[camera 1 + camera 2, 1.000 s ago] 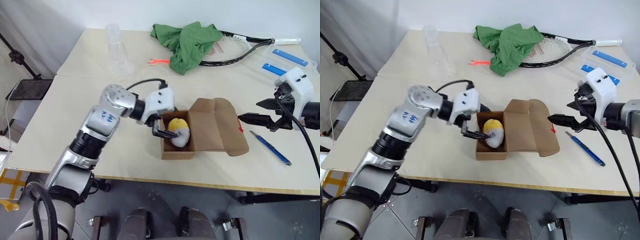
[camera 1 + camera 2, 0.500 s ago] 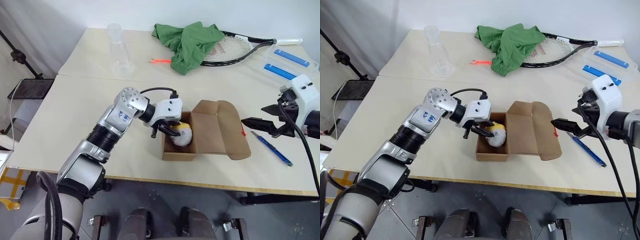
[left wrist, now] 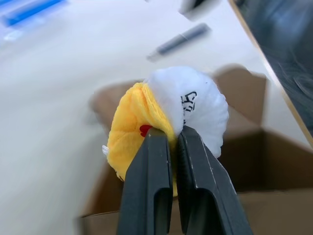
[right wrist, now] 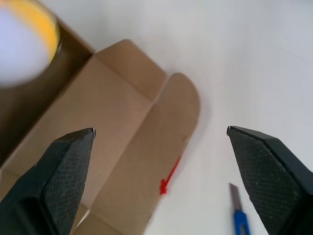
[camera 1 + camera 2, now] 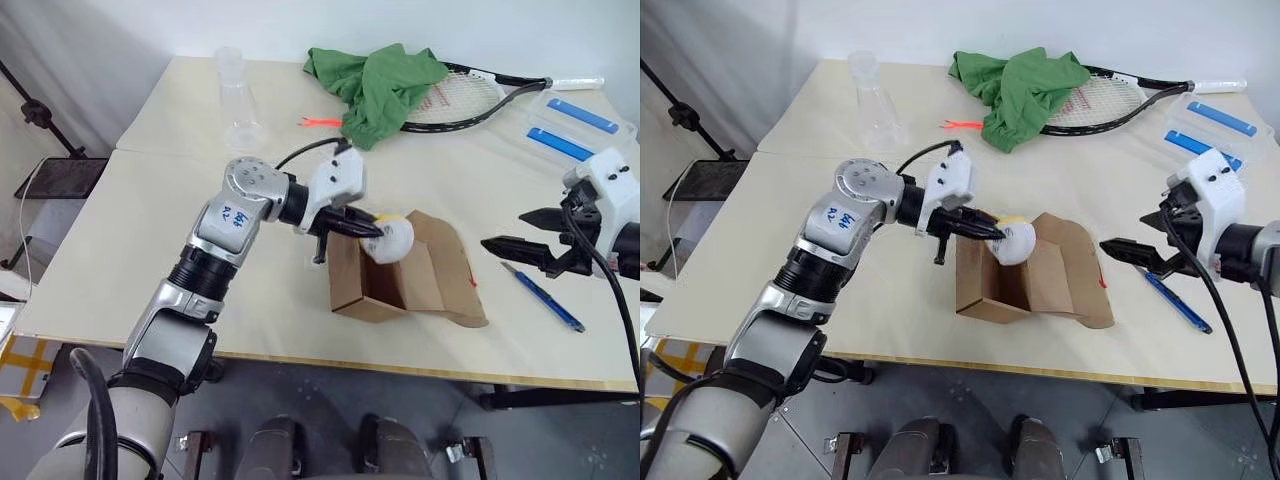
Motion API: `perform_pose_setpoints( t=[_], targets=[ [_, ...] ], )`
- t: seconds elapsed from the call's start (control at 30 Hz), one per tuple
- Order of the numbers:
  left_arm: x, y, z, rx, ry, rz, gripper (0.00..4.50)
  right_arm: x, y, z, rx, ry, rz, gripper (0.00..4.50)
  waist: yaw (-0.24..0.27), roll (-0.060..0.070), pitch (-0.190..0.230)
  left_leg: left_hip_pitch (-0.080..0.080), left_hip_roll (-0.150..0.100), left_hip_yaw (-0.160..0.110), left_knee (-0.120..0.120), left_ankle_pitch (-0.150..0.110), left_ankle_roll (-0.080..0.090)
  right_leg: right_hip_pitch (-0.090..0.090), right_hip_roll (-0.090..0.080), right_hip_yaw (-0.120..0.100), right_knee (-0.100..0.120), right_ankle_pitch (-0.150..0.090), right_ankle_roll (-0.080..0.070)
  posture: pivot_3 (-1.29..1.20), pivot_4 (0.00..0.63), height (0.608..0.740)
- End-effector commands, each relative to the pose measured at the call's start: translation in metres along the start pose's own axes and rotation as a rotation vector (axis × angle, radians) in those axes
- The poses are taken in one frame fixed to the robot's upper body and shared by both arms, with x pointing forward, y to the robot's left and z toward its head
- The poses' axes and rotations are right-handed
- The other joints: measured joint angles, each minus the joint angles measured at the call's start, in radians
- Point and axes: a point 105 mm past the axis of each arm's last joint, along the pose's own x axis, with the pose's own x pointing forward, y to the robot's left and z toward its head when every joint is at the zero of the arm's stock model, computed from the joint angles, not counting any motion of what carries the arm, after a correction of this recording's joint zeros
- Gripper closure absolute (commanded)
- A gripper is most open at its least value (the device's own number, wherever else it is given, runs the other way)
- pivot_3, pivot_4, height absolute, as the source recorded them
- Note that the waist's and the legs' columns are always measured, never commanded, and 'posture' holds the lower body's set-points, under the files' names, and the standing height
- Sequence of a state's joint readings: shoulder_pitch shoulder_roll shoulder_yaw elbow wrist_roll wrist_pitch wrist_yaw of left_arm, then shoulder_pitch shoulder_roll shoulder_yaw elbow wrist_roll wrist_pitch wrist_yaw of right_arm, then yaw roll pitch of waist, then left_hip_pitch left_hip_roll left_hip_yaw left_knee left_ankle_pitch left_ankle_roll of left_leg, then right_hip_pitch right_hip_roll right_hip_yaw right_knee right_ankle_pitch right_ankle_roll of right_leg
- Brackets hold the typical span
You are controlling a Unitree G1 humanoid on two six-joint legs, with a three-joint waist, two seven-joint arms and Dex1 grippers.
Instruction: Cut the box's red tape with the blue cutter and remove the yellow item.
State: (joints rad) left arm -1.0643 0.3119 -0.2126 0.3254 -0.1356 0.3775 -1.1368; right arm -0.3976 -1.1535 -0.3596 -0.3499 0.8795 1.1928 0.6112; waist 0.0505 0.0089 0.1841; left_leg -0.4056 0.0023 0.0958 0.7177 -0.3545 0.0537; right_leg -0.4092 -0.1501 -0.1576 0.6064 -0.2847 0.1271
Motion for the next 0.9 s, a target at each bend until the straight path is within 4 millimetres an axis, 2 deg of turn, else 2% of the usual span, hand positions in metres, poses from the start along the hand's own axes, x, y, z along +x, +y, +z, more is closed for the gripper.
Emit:
perform_pose_setpoints(
  t=[0.03, 0.13, 0.2, 0.27, 0.4, 0.43, 0.5, 0.6, 0.63, 0.7, 0.77, 0.9],
  targets=[
    [-0.008, 0.014, 0.042, 0.063, -0.128, 0.101, 4.49, -0.009, 0.003, 0.019, -0.058, -0.096, 0.024, 0.00, 0.002, 0.000, 0.000, 0.000, 0.000, 0.000, 0.000, 0.000, 0.000, 0.000, 0.000, 0.000, 0.000, 0.000, 0.000, 0.00, 0.150, 0.740],
    [-0.013, 0.023, 0.051, 0.072, -0.153, 0.168, 4.49, -0.009, 0.005, 0.021, -0.078, -0.114, 0.049, 0.00, 0.002, 0.000, 0.000, 0.000, -0.001, 0.000, 0.001, 0.000, 0.000, 0.000, 0.000, 0.000, 0.000, 0.000, 0.000, 0.00, 0.150, 0.740],
    [-0.029, 0.043, 0.054, 0.057, -0.130, 0.299, 4.49, -0.010, 0.009, 0.025, -0.108, -0.161, 0.096, 0.00, 0.002, 0.000, 0.000, 0.000, -0.001, 0.000, 0.001, 0.000, 0.000, 0.000, 0.000, 0.000, 0.000, 0.000, 0.000, 0.00, 0.150, 0.740],
    [-0.049, 0.064, 0.030, 0.064, 0.040, 0.463, 4.49, -0.014, 0.017, 0.030, -0.159, -0.249, 0.164, 0.00, 0.000, 0.000, 0.000, 0.000, -0.002, 0.000, 0.000, 0.000, 0.000, 0.000, 0.000, 0.000, 0.000, 0.000, 0.000, 0.00, 0.150, 0.740],
    [-0.091, 0.081, -0.015, 0.016, 0.326, 0.661, 4.49, -0.027, 0.028, 0.035, -0.250, -0.410, 0.265, 0.00, -0.005, 0.000, 0.000, 0.003, -0.004, 0.001, -0.002, 0.000, 0.000, 0.000, 0.000, 0.000, 0.001, 0.000, 0.000, 0.00, 0.150, 0.740],
    [-0.109, 0.086, -0.027, 0.010, 0.417, 0.741, 4.49, -0.029, 0.027, 0.035, -0.255, -0.436, 0.278, 0.00, -0.004, 0.000, 0.000, 0.002, -0.003, 0.001, -0.002, 0.000, 0.000, 0.000, 0.001, 0.000, 0.001, 0.000, 0.000, 0.00, 0.150, 0.740],
    [-0.131, 0.089, -0.039, -0.006, 0.504, 0.820, 4.49, -0.031, 0.026, 0.032, -0.275, -0.460, 0.304, 0.00, -0.005, 0.000, 0.000, 0.002, -0.004, 0.001, -0.001, 0.000, 0.000, 0.000, 0.001, 0.000, 0.001, 0.000, 0.000, 0.00, 0.150, 0.740],
    [-0.150, 0.089, -0.047, -0.036, 0.562, 0.893, 4.49, -0.031, 0.022, 0.029, -0.283, -0.461, 0.323, 0.00, 0.004, -0.002, 0.001, 0.002, -0.004, 0.000, 0.000, 0.000, 0.000, 0.000, 0.001, 0.000, 0.002, 0.000, 0.000, 0.00, 0.150, 0.740],
    [-0.162, 0.084, -0.058, -0.070, 0.611, 0.910, 4.49, -0.030, 0.019, 0.026, -0.293, -0.444, 0.333, 0.00, 0.006, -0.002, 0.001, 0.001, -0.004, 0.000, 0.001, 0.000, 0.000, 0.000, 0.000, 0.000, 0.002, 0.000, 0.000, 0.00, 0.150, 0.740],
    [-0.175, 0.072, -0.073, -0.105, 0.683, 0.899, 3.88, -0.027, 0.011, 0.023, -0.312, -0.417, 0.336, 0.00, 0.001, -0.002, 0.001, 0.001, -0.004, -0.001, 0.001, 0.000, 0.000, 0.001, 0.000, 0.000, 0.003, 0.000, 0.000, 0.00, 0.150, 0.740],
    [-0.181, 0.065, -0.079, -0.138, 0.705, 0.887, 3.32, -0.024, 0.004, 0.024, -0.321, -0.418, 0.322, 0.00, -0.003, -0.002, 0.001, 0.002, -0.004, 0.000, 0.001, 0.000, 0.000, 0.001, 0.000, 0.001, 0.003, 0.000, 0.000, 0.00, 0.150, 0.740],
    [-0.191, 0.056, -0.078, -0.161, 0.711, 0.892, 2.14, -0.017, -0.004, 0.031, -0.331, -0.440, 0.309, 0.00, -0.004, -0.003, 0.001, 0.002, -0.003, 0.000, 0.002, 0.000, 0.000, 0.000, 0.000, 0.000, 0.004, 0.000, 0.000, 0.00, 0.150, 0.740]
  ],
)
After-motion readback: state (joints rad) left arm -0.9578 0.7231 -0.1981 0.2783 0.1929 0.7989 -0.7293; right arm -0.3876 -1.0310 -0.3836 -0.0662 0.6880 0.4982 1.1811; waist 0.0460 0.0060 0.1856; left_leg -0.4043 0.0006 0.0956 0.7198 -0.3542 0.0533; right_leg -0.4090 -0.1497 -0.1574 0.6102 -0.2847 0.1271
